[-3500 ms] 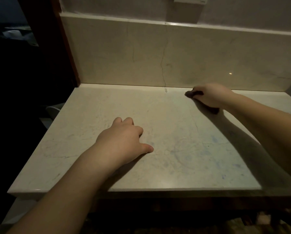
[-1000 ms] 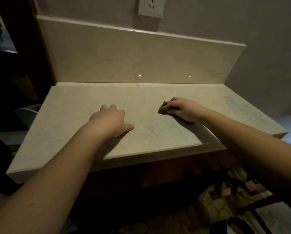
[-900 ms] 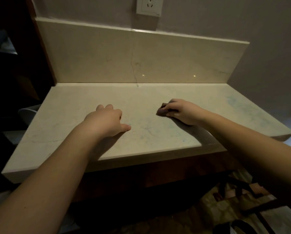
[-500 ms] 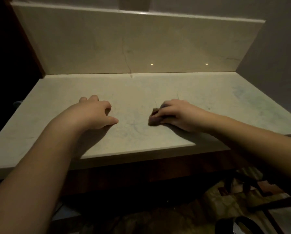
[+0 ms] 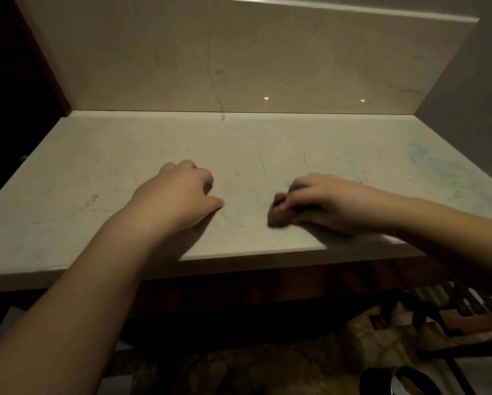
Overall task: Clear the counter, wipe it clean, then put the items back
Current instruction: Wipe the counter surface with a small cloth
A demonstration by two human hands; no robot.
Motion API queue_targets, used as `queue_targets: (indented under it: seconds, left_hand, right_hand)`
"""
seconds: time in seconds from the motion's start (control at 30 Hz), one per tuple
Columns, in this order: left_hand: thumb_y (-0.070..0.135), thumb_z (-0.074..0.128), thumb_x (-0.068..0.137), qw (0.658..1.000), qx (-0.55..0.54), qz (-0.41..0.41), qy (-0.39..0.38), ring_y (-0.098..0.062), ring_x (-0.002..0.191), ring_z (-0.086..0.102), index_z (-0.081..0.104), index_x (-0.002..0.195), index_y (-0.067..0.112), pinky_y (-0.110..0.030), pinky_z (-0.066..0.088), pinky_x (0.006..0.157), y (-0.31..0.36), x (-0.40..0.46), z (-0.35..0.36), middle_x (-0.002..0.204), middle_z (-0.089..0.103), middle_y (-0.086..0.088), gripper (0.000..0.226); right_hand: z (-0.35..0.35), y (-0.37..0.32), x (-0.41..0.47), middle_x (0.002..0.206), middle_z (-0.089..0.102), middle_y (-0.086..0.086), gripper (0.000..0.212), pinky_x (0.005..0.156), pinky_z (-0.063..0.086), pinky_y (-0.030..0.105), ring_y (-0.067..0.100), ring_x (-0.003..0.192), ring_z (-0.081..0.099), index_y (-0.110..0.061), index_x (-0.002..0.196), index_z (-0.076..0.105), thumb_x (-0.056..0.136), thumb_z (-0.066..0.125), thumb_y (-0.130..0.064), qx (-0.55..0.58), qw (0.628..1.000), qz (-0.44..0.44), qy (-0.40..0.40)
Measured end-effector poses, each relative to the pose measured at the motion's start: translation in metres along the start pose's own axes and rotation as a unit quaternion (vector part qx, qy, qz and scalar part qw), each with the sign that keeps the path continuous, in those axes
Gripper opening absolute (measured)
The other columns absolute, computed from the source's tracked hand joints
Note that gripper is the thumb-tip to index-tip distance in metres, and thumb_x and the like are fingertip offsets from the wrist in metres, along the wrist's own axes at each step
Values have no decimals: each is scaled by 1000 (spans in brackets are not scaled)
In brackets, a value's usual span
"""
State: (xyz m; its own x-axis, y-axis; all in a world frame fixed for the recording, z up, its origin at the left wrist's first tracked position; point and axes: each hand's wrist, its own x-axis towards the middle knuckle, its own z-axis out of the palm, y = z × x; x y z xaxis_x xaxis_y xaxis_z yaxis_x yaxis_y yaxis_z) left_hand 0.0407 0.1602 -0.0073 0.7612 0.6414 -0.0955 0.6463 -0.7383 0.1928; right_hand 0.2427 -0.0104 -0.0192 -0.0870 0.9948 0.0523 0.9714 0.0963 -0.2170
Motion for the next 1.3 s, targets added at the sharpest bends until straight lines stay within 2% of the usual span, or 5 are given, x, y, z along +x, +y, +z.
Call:
queue_targets:
  seconds: [0.5, 0.67, 0.93, 1.1, 1.3]
  left_hand:
    - [26, 39, 102, 998, 22, -43, 30, -22, 115, 43, 57, 130, 34, -36, 44, 83, 13, 4, 6, 124, 50, 2, 34]
    - [13, 45, 96, 998, 7, -57, 26, -22, 104, 48, 59, 129, 36, -38, 48, 85, 13, 6, 2, 119, 53, 1, 42]
    - [30, 49, 96, 999, -4, -43, 27, -21, 113, 48, 65, 122, 36, -40, 45, 93, 3, 6, 0, 121, 55, 5, 30]
    - [46, 50, 93, 999, 13, -25, 26, -20, 115, 46, 63, 122, 33, -42, 46, 93, 5, 2, 1, 121, 53, 4, 35]
    - [49, 49, 94, 999, 30, -3, 18, -21, 113, 46, 60, 128, 28, -41, 49, 89, 6, -4, -1, 126, 52, 0, 42]
  right_hand:
    - [16, -16, -5, 101, 59, -2, 30, 72, 37, 30, 19, 89, 53, -36, 115, 61, 93, 43, -46, 10, 994, -110, 1]
    - [13, -13, 72, 106, 55, -2, 30, 75, 37, 29, 17, 93, 50, -27, 121, 62, 95, 50, -39, 20, 999, -12, 23]
    - [22, -28, 1, 93, 57, 2, 22, 72, 37, 24, 17, 85, 53, -33, 109, 66, 90, 54, -34, 63, 993, -86, 45]
    - [12, -15, -27, 96, 54, -6, 20, 75, 33, 6, 5, 88, 49, -33, 110, 67, 92, 60, -28, 82, 996, -27, 18]
    - [9, -11, 37, 114, 58, 0, 27, 85, 40, 27, 19, 104, 54, -30, 119, 64, 94, 55, -33, 42, 991, 116, 56]
